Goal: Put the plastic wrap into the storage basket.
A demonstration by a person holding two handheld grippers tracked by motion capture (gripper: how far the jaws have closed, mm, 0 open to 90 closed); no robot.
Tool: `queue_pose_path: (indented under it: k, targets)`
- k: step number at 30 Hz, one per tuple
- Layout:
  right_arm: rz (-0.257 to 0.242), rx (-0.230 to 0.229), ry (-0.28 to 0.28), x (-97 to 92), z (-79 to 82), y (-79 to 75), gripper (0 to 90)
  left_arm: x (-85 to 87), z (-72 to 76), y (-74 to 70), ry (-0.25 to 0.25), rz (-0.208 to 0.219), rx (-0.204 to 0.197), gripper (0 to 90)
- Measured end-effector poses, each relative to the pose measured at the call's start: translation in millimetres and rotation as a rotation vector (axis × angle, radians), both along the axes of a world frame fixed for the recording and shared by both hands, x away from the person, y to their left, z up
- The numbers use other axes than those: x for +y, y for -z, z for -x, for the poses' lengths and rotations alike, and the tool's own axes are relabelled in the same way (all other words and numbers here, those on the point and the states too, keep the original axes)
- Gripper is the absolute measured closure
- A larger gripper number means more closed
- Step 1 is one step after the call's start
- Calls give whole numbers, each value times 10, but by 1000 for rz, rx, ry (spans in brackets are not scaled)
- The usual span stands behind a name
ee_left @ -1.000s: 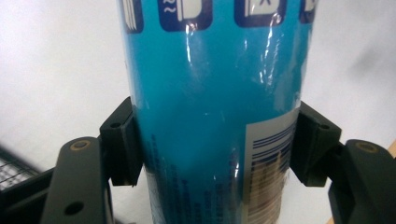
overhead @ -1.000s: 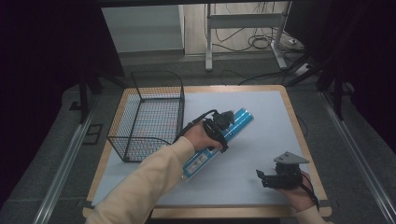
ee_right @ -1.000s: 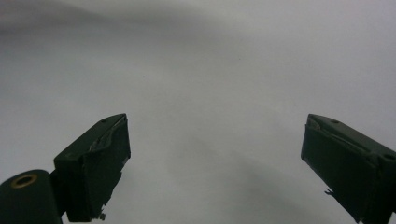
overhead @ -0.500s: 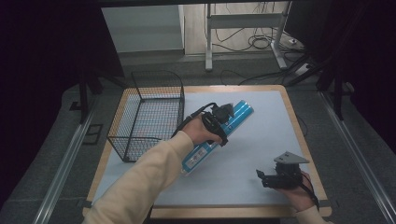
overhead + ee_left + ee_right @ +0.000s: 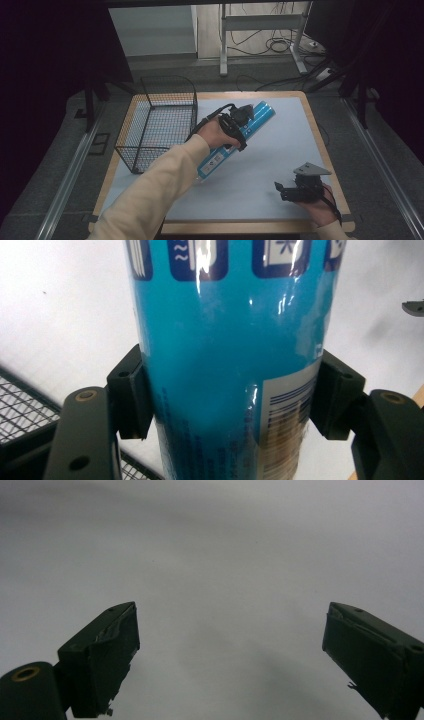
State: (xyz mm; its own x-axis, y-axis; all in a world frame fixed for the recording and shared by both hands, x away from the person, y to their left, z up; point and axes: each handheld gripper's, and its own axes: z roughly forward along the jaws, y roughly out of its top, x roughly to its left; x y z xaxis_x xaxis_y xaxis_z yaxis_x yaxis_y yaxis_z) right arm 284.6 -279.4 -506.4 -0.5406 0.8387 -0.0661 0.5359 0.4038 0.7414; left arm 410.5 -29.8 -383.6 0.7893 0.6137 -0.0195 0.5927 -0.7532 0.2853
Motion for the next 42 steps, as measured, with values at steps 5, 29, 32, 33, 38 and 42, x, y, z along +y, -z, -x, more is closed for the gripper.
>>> queue_pose_path:
  k: [5, 29, 32, 33, 38, 42]
  targets:
    - [-1, -1, -1, -8, 1, -7, 84, -13, -36, -50, -2, -9, -11, 314]
    - [0, -4, -1, -17, -8, -9, 84, -104, -266, -236, -5, -61, -34, 315]
    - [-2, -4, 0, -21, -8, -12, 84, -79, -312, -285, -10, -66, -42, 315]
    - [-2, -4, 0, -21, -8, -12, 84, -79, -312, -285, -10, -66, -42, 315]
    - [-2, -4, 0, -22, -8, -12, 84, -29, -372, -331, -28, -70, -54, 315]
    - [-1, -4, -2, -19, -7, -9, 84, -27, -392, -319, -24, -81, -46, 315]
